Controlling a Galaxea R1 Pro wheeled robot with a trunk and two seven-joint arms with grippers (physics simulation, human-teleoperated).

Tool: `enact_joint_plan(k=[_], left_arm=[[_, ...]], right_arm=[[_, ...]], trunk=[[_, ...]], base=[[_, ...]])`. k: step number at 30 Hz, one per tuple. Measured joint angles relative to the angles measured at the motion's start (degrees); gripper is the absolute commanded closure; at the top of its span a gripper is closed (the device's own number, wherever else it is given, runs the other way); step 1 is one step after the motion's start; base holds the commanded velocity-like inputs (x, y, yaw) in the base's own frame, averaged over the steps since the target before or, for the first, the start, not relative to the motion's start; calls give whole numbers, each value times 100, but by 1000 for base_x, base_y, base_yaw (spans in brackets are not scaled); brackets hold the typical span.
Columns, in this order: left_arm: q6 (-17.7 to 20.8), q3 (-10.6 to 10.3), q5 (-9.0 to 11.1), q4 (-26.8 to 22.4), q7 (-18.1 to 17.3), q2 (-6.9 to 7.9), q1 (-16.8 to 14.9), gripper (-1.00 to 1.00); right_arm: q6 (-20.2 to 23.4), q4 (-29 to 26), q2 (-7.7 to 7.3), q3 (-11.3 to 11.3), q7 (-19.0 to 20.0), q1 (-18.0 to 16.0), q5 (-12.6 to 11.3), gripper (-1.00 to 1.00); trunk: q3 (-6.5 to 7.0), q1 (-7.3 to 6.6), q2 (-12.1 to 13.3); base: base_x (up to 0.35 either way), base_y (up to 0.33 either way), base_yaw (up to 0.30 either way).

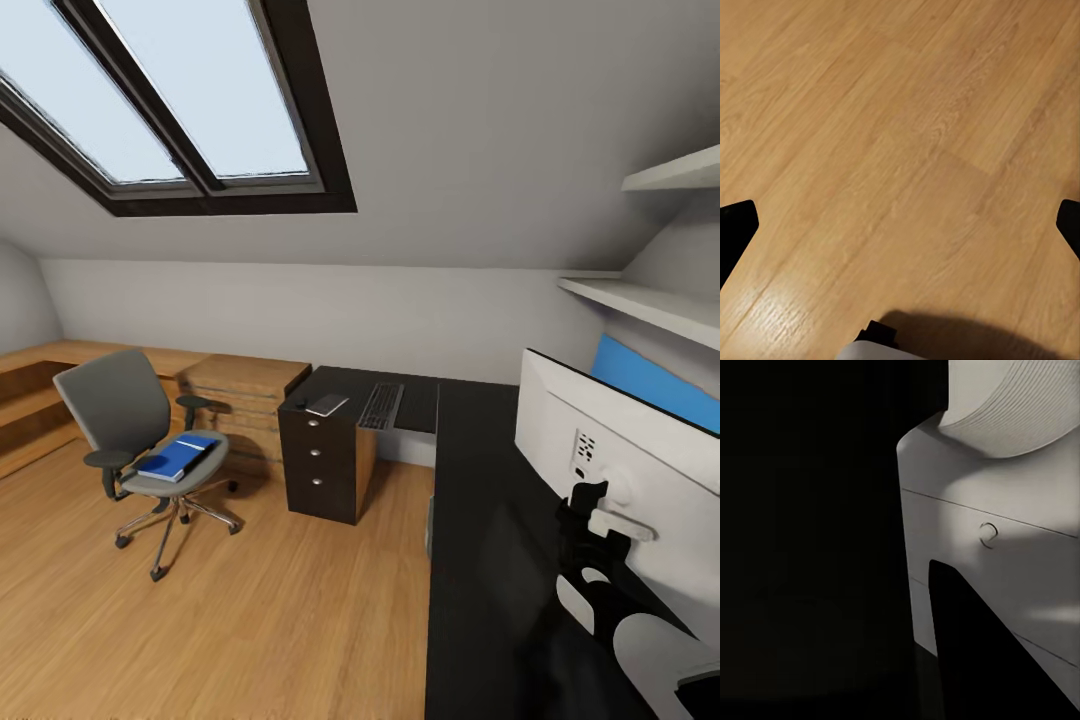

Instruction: In the bedroom, organize the workspace by keeping the computer under the desk, ensuring the monitor is on the desk, placing the keyboard on the desk next to the monitor, placing the mouse on the desk next to the keyboard, moving the folder from the swivel chair onto the desk next to the mouse, stacking the notebook on top of the folder with the pen on top of the notebook, and positioning the swivel chair next to the desk.

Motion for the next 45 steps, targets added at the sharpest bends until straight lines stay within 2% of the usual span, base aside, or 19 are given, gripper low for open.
enact_joint_plan(k=[42, 43, 45], left_arm=[[0, -17, -11, -1, -7, -1, 0, -100], [0, -17, -10, -1, -6, -1, 0, -100], [0, -17, -13, -1, -6, -1, 0, -100]], right_arm=[[-3, -2, 0, -1, -3, 0, -9, 100], [-3, -2, 0, 0, -3, 0, -9, -100], [-11, -11, 0, 47, -1, -3, 39, -100]], trunk=[[0, 0, 0], [0, 0, 0], [1, 0, -1]], base=[[0, 53, 0], [0, 0, 0], [0, 0, 0]])
